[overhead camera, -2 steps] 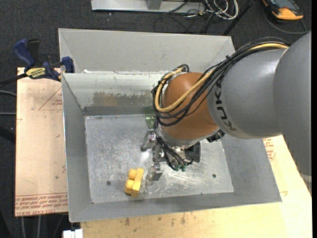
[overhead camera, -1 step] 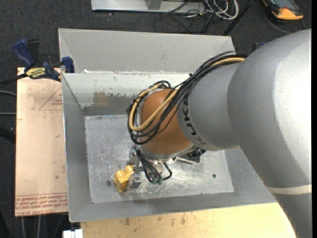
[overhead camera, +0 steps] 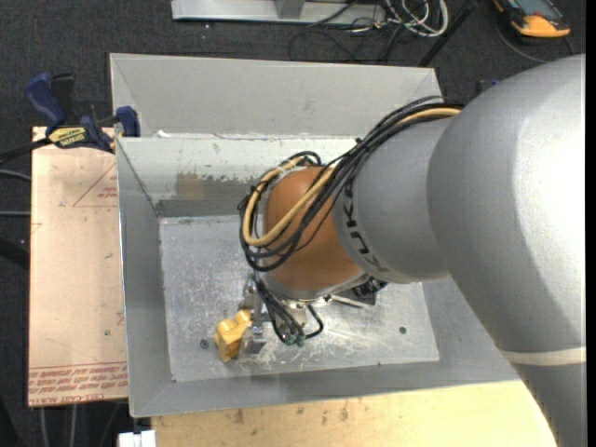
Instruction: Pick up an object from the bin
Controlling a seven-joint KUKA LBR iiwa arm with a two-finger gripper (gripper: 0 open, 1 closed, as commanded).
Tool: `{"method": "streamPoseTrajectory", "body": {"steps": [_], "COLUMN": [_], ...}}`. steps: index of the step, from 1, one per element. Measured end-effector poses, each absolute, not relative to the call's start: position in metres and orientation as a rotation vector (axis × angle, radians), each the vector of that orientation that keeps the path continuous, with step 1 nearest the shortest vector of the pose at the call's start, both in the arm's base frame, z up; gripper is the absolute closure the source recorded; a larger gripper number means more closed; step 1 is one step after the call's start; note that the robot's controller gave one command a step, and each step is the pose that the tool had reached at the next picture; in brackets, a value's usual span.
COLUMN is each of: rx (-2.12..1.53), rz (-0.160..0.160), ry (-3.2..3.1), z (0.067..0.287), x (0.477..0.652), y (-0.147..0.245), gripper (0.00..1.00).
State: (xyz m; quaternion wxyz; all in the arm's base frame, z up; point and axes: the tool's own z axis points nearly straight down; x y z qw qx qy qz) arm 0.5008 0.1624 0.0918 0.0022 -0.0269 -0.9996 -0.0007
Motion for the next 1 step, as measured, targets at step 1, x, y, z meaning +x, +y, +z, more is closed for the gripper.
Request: {"method": "streamPoseTrajectory", "body": {"steps": [1], "rx": [0.014], "rz": [-0.005], "ry": [-3.15], "z": [0.2653], "x": [0.5085], "y": [0.1668], "gripper": [1.0]}}
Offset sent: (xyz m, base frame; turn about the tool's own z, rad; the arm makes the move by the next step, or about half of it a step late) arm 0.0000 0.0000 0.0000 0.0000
